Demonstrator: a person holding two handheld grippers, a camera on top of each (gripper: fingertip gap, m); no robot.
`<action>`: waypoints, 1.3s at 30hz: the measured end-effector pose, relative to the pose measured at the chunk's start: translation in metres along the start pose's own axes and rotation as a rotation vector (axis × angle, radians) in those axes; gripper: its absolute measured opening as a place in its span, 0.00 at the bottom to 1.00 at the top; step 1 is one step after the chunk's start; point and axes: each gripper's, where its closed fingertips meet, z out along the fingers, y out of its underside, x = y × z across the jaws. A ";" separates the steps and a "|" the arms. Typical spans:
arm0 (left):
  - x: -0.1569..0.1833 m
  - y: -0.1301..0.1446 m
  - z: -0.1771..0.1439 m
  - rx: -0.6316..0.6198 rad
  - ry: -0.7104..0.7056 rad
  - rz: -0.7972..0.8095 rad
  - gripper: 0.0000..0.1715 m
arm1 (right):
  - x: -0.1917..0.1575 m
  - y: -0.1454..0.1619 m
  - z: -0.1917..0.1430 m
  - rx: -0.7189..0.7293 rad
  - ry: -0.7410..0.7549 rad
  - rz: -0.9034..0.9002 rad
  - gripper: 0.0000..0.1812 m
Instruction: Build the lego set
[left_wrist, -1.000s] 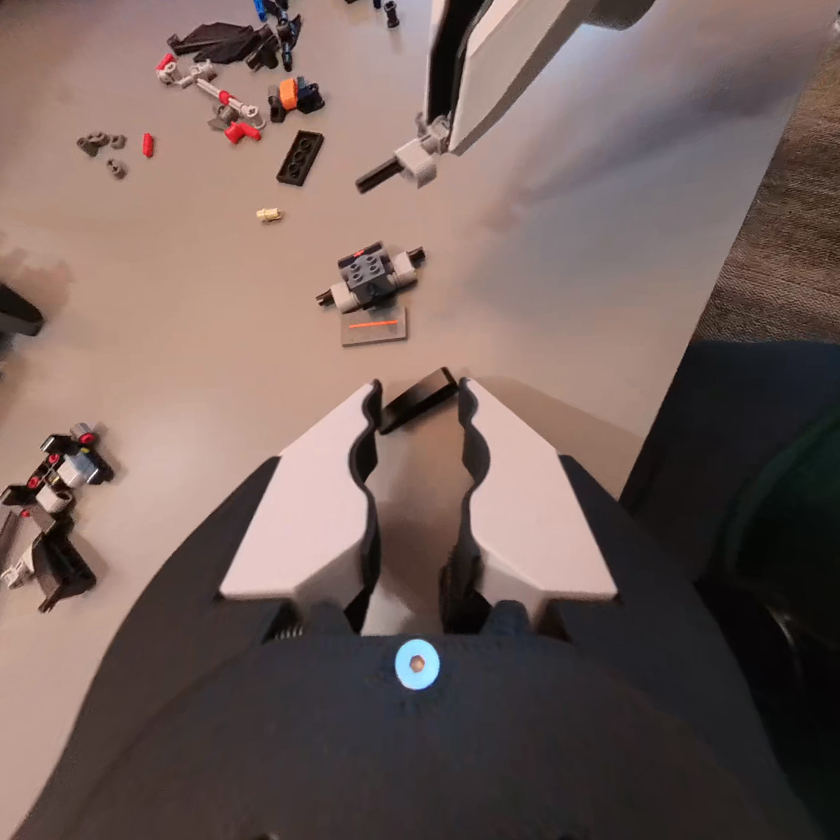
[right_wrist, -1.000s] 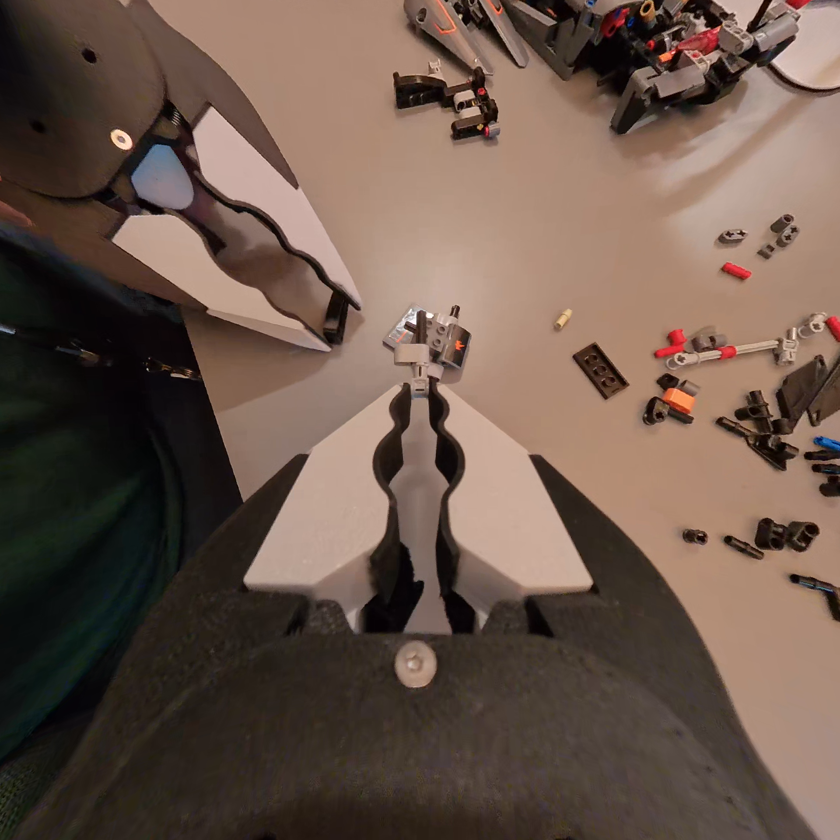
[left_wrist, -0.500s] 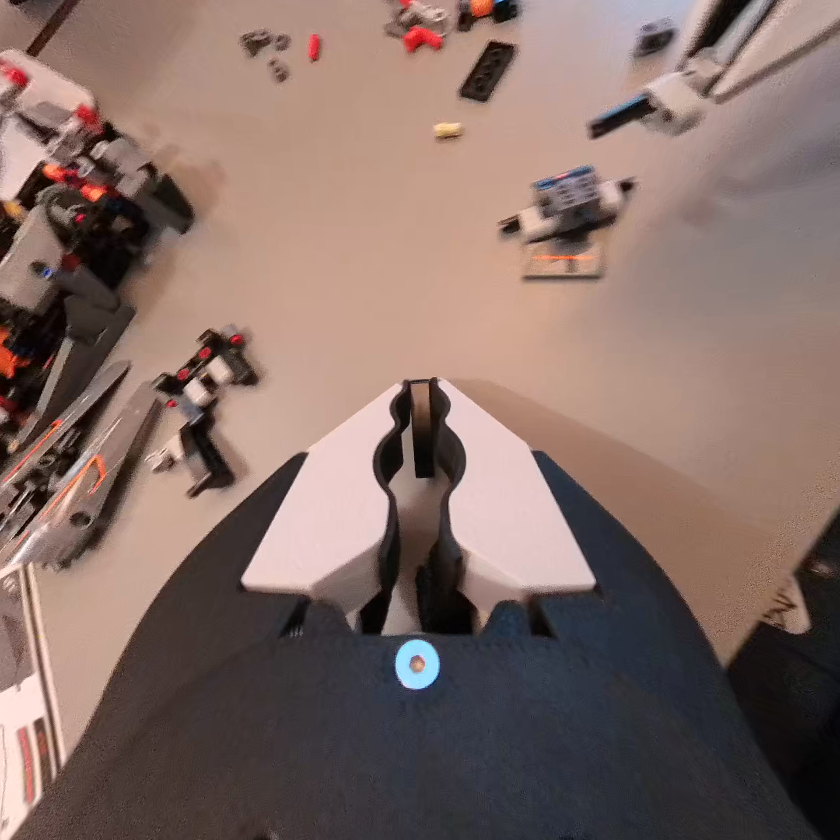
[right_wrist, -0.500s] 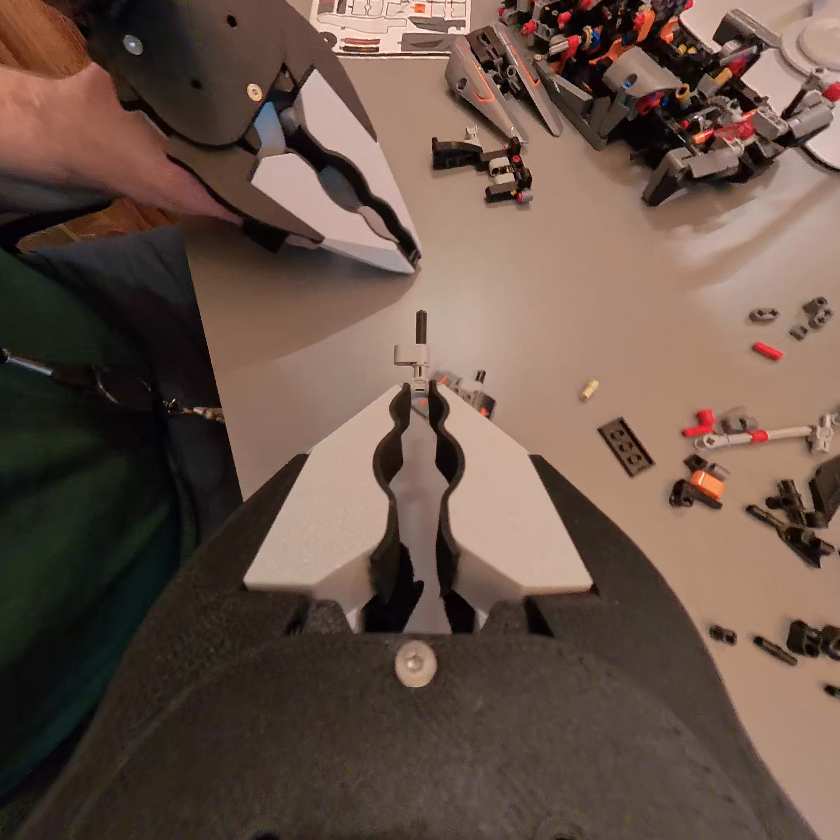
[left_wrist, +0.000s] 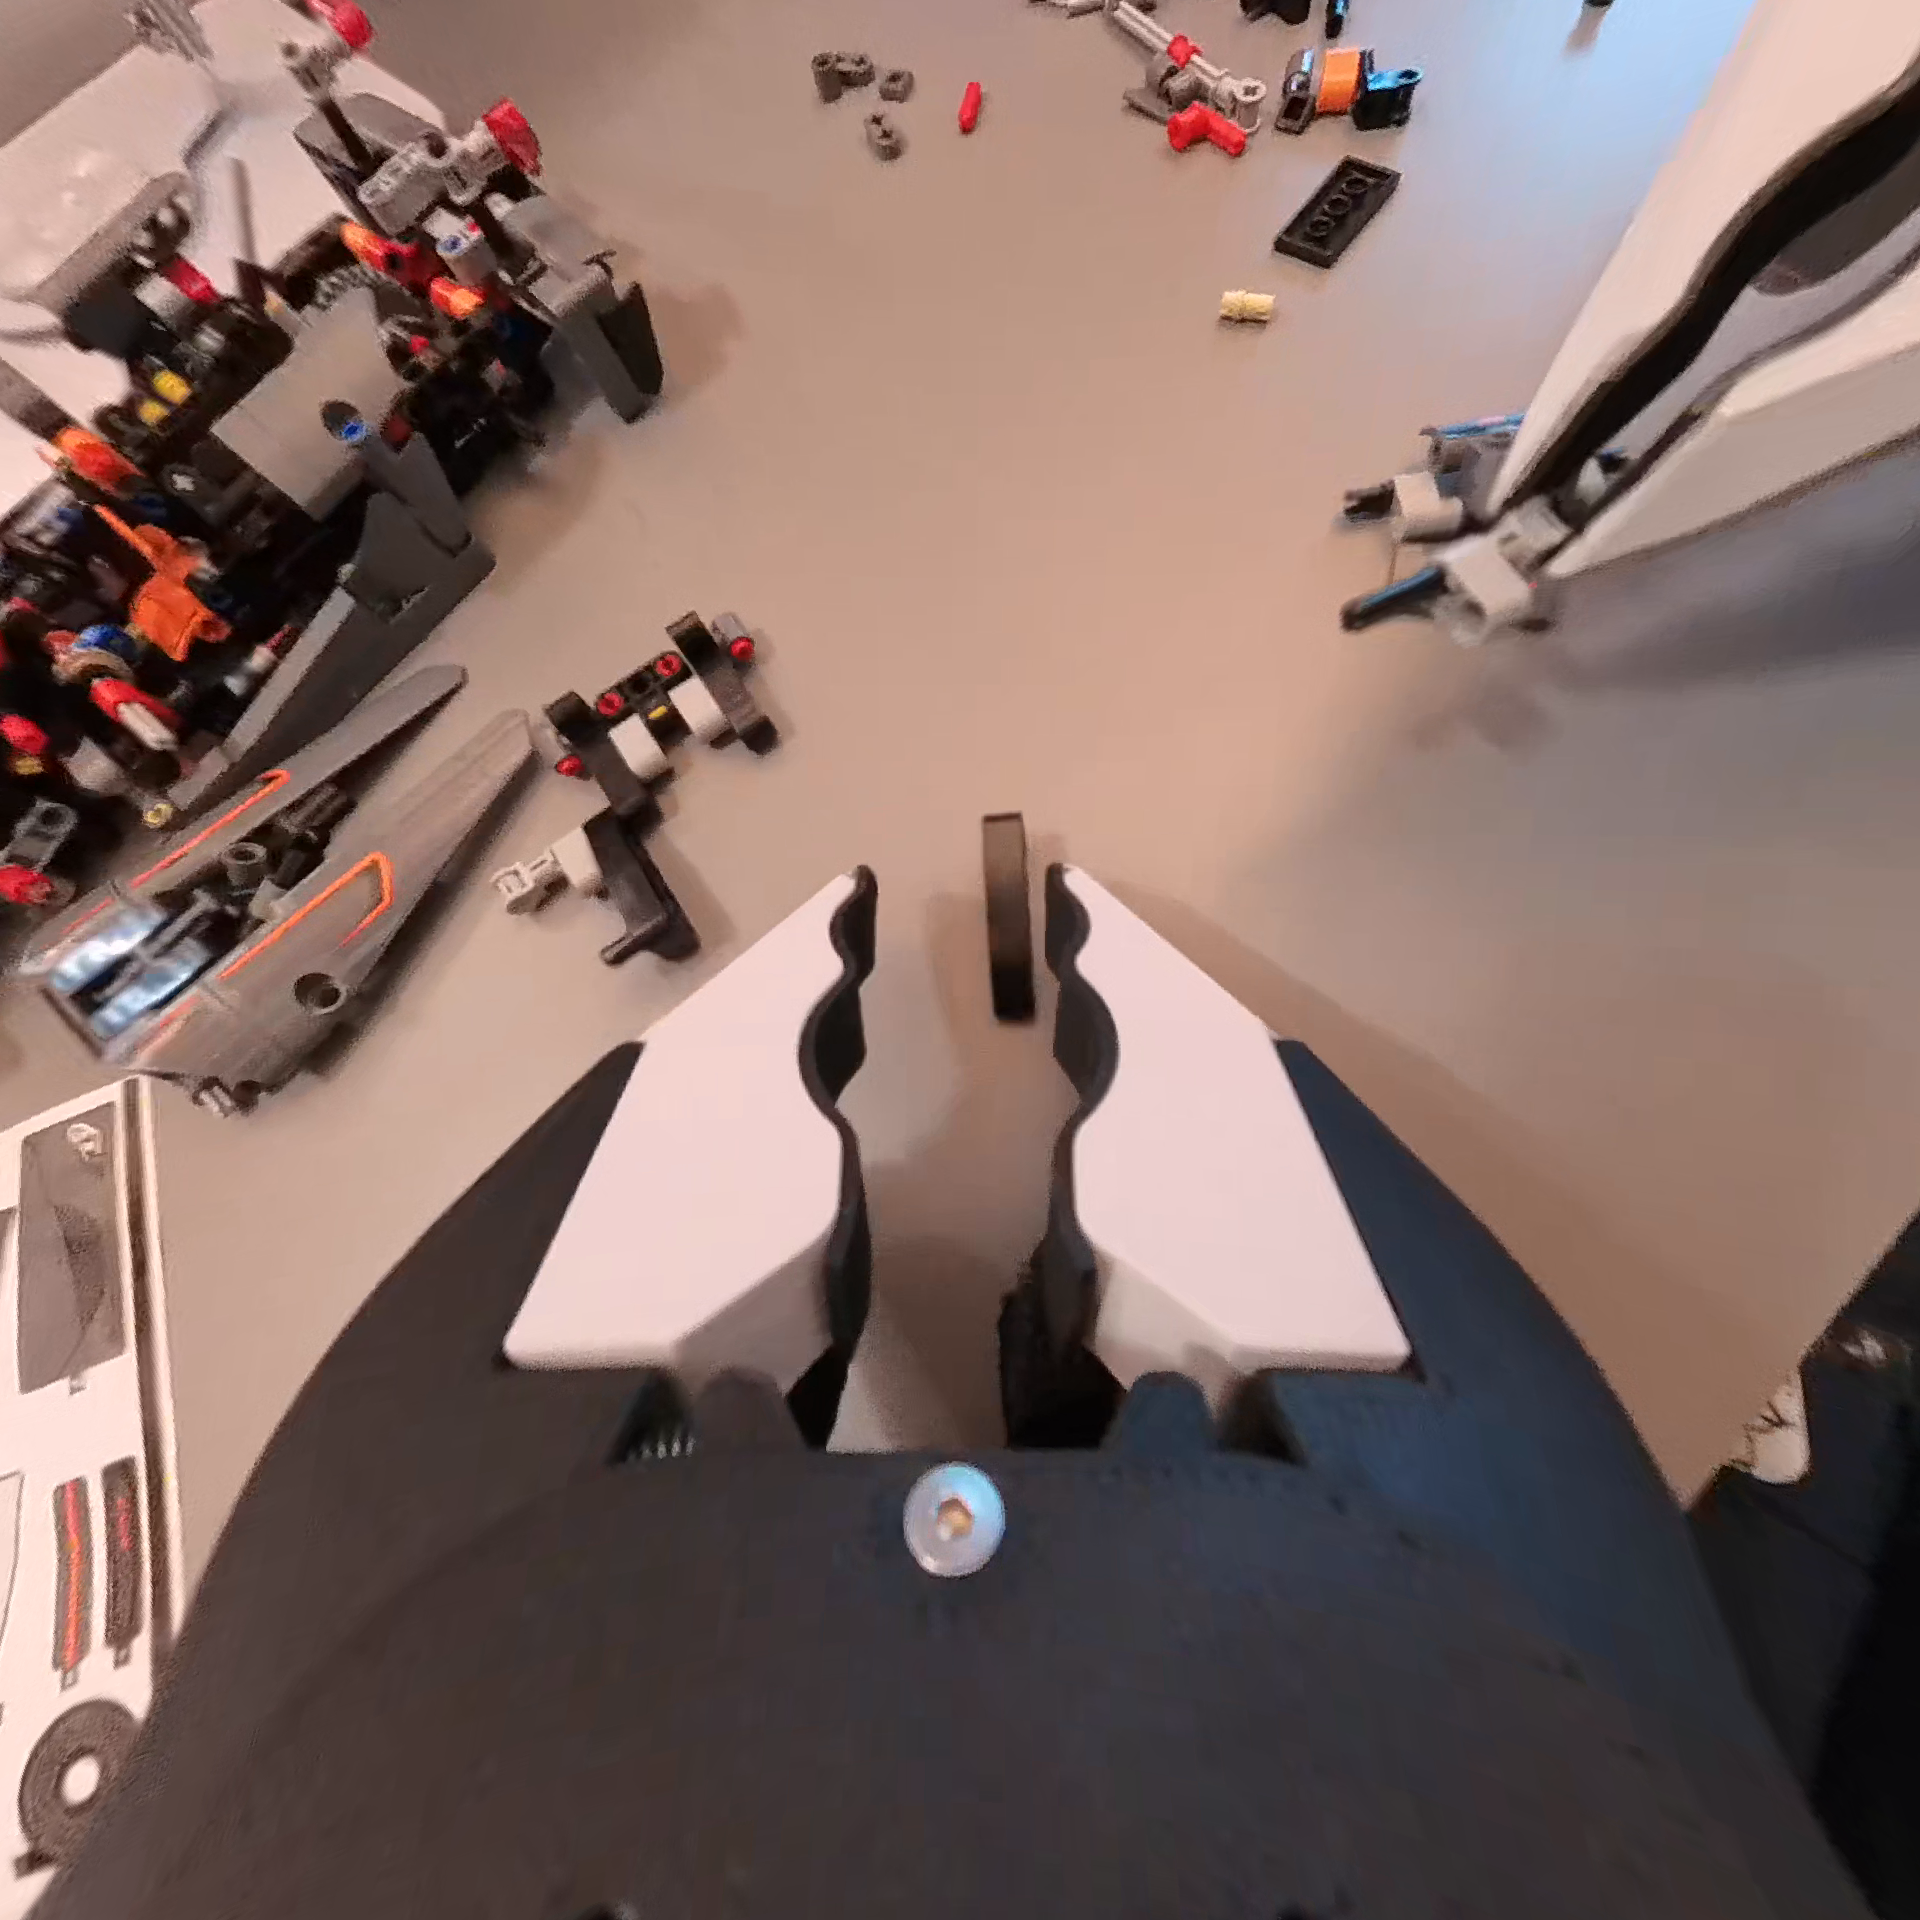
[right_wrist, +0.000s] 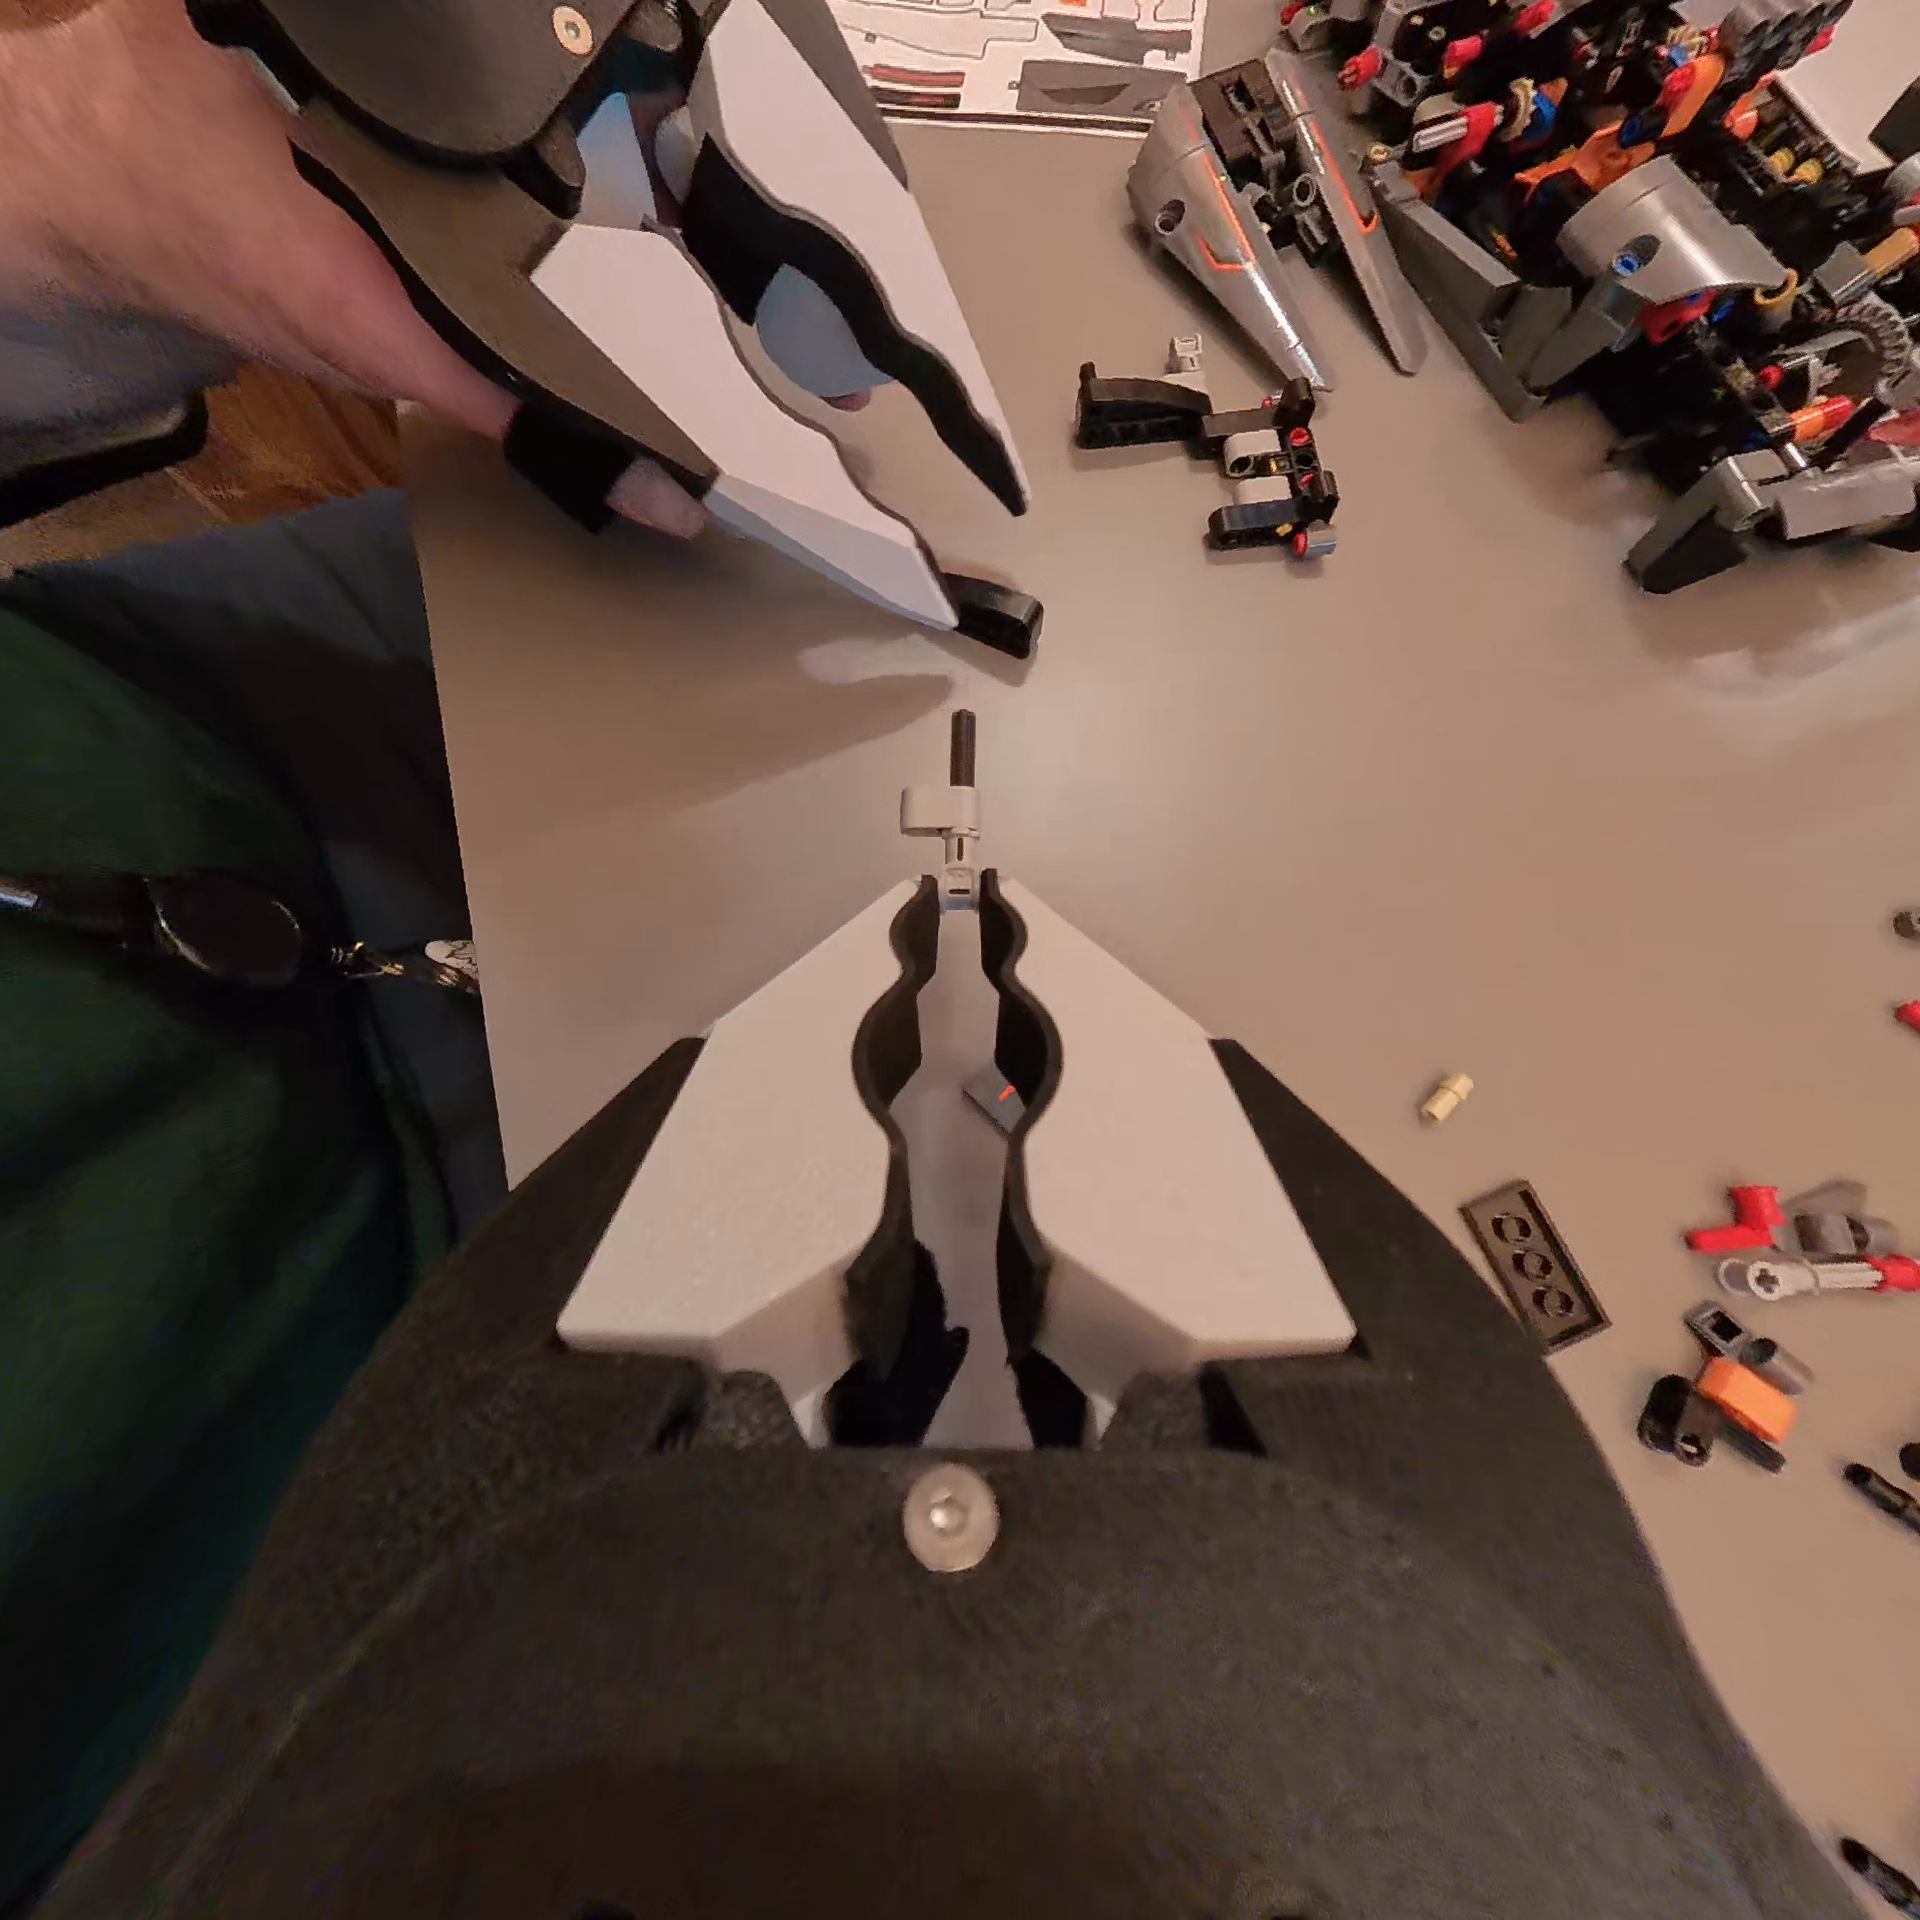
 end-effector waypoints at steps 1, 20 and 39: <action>0.002 0.002 -0.001 -0.005 0.028 -0.004 0.19 | 0.001 0.001 0.000 0.002 -0.004 0.007 0.03; 0.039 -0.004 0.011 -0.028 0.308 0.289 0.03 | -0.002 0.002 0.004 -0.007 -0.048 -0.027 0.03; 0.021 0.005 0.008 -0.093 0.163 0.324 0.18 | 0.014 -0.002 0.008 -0.024 -0.062 -0.058 0.03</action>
